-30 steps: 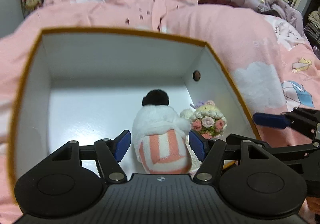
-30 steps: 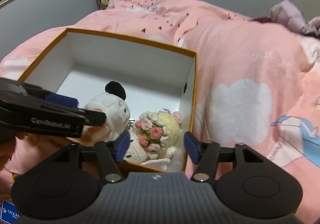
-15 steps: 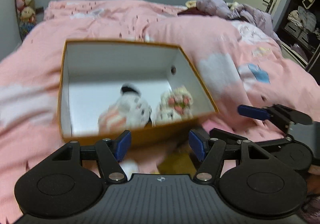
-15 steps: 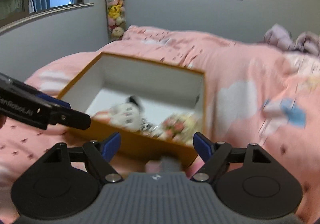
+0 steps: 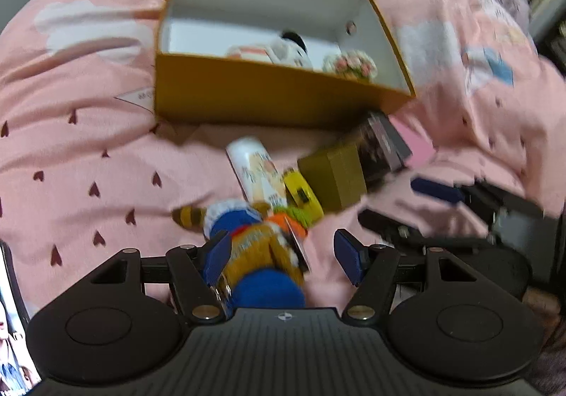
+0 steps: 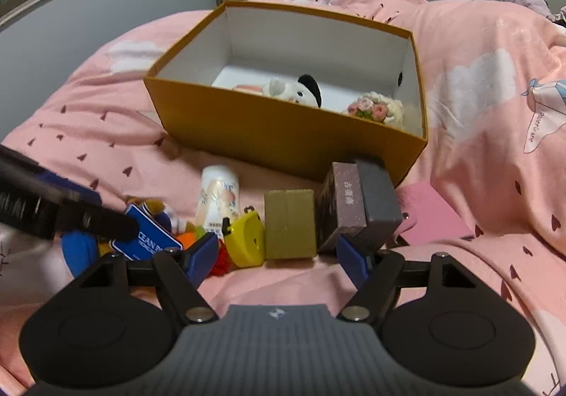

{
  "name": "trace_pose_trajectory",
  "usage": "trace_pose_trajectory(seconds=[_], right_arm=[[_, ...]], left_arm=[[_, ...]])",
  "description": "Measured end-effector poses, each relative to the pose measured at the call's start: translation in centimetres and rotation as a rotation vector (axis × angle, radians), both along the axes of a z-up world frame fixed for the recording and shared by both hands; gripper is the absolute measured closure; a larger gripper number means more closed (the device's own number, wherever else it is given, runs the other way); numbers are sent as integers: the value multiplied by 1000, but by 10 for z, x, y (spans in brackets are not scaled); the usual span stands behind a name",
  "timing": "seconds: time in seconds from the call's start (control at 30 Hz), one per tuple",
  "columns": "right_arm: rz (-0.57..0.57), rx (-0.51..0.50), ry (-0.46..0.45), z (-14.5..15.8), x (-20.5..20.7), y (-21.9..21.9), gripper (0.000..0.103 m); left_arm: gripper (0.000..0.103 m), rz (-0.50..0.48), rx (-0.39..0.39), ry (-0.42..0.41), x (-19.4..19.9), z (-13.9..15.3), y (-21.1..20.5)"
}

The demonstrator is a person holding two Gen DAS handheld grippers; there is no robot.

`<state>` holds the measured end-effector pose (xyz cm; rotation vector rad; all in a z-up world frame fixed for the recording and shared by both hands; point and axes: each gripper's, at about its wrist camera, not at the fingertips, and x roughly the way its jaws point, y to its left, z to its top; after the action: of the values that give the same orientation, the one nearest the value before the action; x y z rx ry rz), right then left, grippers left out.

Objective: Organize objects
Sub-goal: 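Open both tools to release the plush toys and withdraw, then grasp the Ocean Park bear with the left tool while the right grasps the pink wallet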

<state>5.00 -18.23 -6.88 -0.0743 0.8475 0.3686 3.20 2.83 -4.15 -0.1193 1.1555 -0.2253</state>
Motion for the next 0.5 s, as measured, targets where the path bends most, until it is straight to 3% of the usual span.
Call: trace_pose_trajectory(seconds=[0.13, 0.23, 0.3, 0.5], right_arm=[[-11, -2, 10, 0, 5, 0, 28], [-16, -19, 19, -2, 9, 1, 28], [-26, -40, 25, -4, 10, 0, 28], [-64, -59, 28, -6, 12, -8, 28]], left_arm=[[28, -49, 123, -12, -6, -12, -15], [28, -48, 165, 0, -5, -24, -18], [35, -12, 152, 19, -2, -33, -13], [38, 29, 72, -29, -6, -26, 0]])
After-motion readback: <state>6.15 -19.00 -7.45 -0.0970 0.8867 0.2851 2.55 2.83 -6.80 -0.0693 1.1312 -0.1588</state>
